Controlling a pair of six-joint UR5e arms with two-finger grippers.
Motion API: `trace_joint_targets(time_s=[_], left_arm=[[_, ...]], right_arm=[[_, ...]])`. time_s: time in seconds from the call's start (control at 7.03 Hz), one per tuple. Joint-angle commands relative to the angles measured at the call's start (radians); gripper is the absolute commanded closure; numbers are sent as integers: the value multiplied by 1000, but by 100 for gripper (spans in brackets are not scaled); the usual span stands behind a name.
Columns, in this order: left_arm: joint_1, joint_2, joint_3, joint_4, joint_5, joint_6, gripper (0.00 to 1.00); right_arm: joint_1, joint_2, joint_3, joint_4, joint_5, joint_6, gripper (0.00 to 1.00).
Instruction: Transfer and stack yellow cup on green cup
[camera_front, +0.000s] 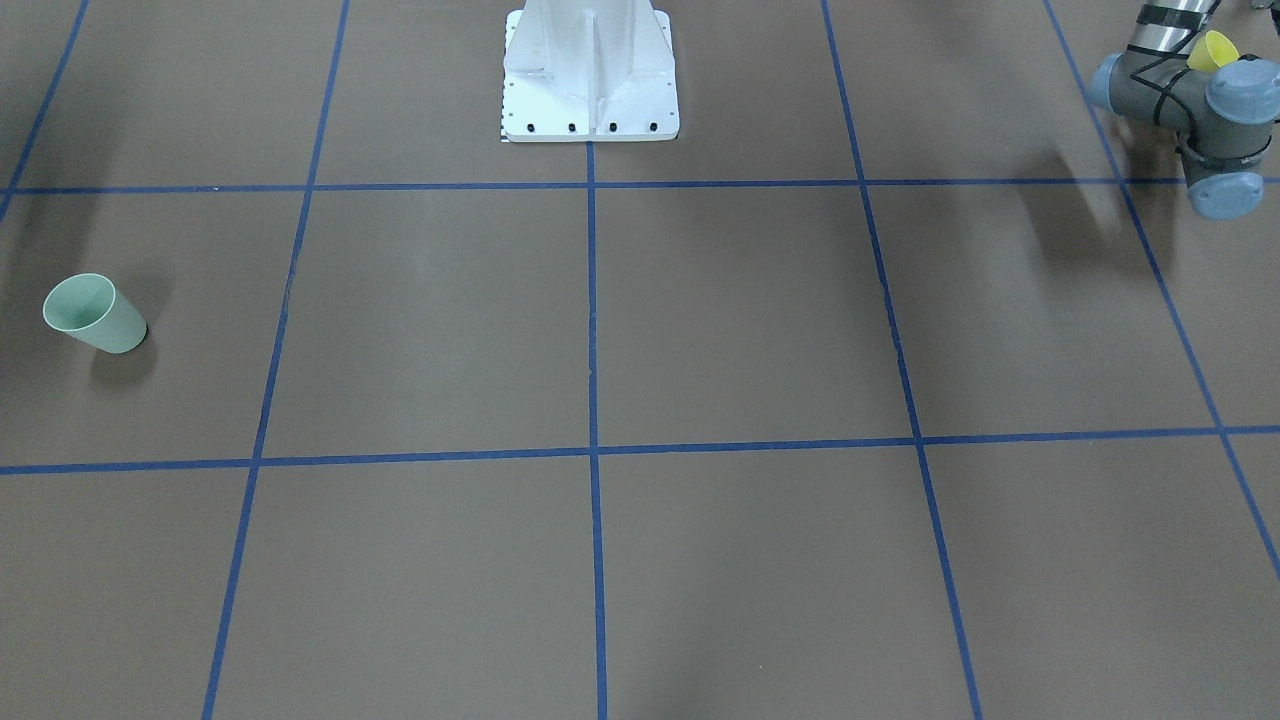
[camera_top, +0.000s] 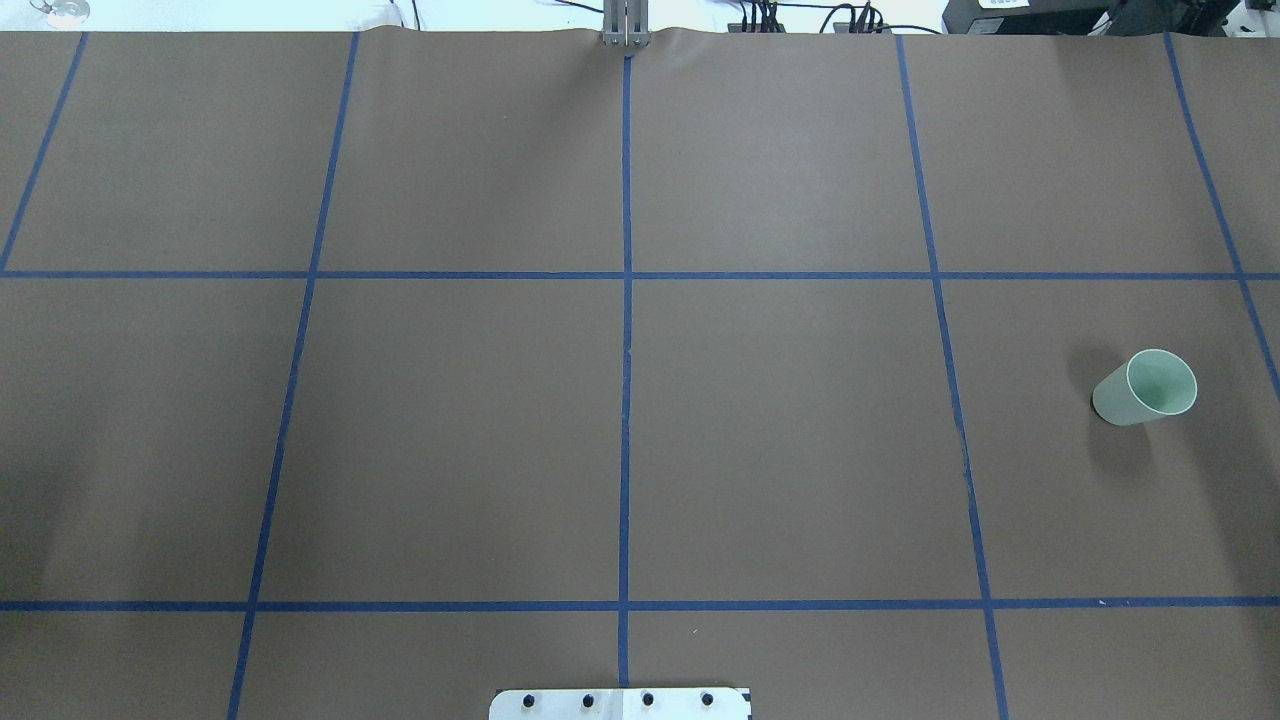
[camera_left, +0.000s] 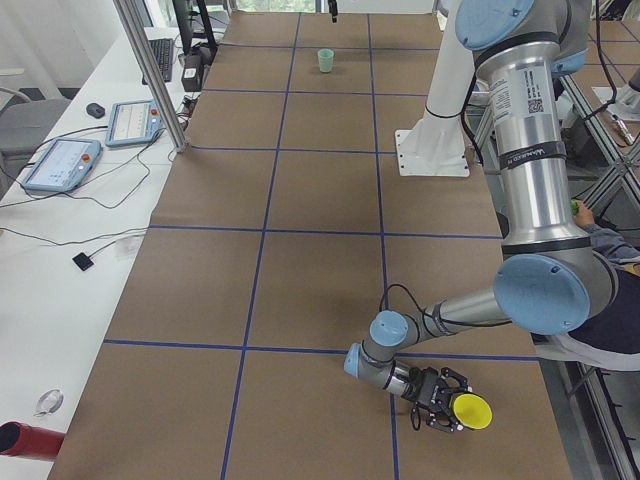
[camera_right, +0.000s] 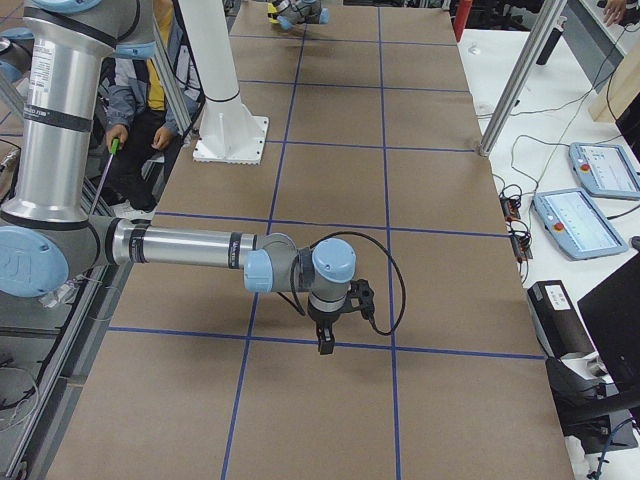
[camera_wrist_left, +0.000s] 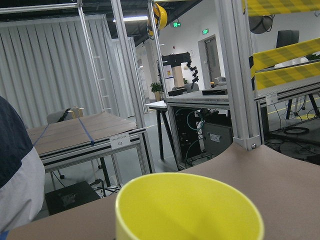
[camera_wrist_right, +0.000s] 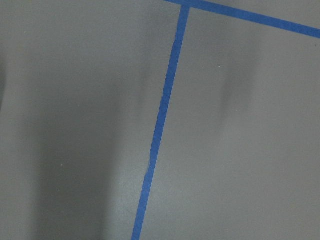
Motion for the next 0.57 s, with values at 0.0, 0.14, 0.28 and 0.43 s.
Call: trace_joint_targets(time_s=[0.0,0.14,0.28,0.43], left_arm=[[-1,133,-278,128,120,54,62],[-1,164,-311,133,166,94,62],[-10,166,-310,132,266,120,62],[-24,162,-312,121,387,128,62]], right_arm=[[0,0,0,0,-1,3,0],[0,2,0,0,-1,3,0],[0,8,0,0,0,3,0],[0,9,5,0,2,3,0]])
